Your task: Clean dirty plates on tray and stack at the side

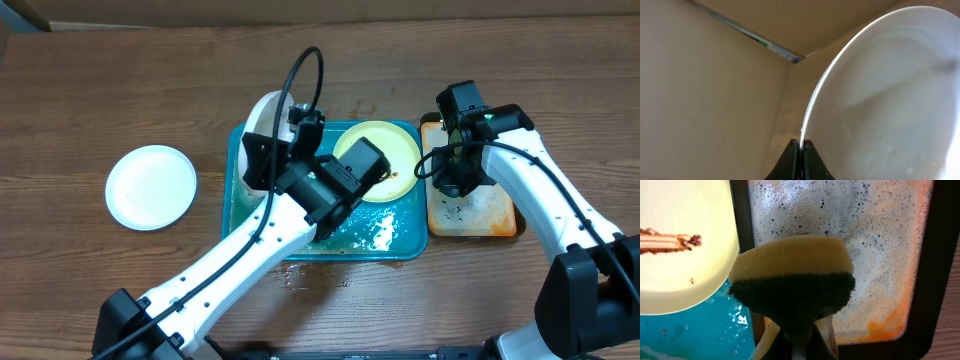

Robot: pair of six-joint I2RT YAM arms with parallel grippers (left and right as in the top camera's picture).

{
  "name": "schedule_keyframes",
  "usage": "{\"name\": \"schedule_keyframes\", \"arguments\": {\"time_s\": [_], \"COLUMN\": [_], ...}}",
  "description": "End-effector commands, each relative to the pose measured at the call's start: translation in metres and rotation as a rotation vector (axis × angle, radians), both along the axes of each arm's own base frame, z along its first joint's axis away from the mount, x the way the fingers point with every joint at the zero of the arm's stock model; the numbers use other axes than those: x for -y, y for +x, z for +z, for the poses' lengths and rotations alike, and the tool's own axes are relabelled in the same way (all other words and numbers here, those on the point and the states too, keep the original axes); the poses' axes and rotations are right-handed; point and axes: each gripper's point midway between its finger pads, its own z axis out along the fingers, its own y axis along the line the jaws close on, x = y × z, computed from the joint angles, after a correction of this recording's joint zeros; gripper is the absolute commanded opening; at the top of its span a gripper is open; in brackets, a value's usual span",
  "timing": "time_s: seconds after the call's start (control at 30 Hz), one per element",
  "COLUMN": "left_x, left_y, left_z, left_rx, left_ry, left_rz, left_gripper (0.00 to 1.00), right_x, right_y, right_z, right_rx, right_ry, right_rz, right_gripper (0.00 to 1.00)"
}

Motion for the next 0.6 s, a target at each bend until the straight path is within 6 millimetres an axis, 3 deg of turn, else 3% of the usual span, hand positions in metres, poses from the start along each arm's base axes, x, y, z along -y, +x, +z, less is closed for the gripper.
{"name": "schedule_keyframes", "arguments": {"time_s": [0.0, 0.57], "left_x": [0.0056, 0.0072], "left_y": [-0.0036, -0.0087], "left_z": [0.0167, 0.0159], "left_rx": [0.048, 0.04], "left_ry": [0.016, 0.03], "left_rz": [-0.021, -0.031], "left_gripper": [0.04, 0.04], "right_x": [0.0, 0.0002], "right_y": [0.0026, 0.0017], "right_z": [0.0025, 0.0024], "right_rx": [0.011, 0.008], "right_ry": [0.003, 0.002], "right_rz": [-0.005, -0.005], "right_gripper": [0.04, 0.04]}}
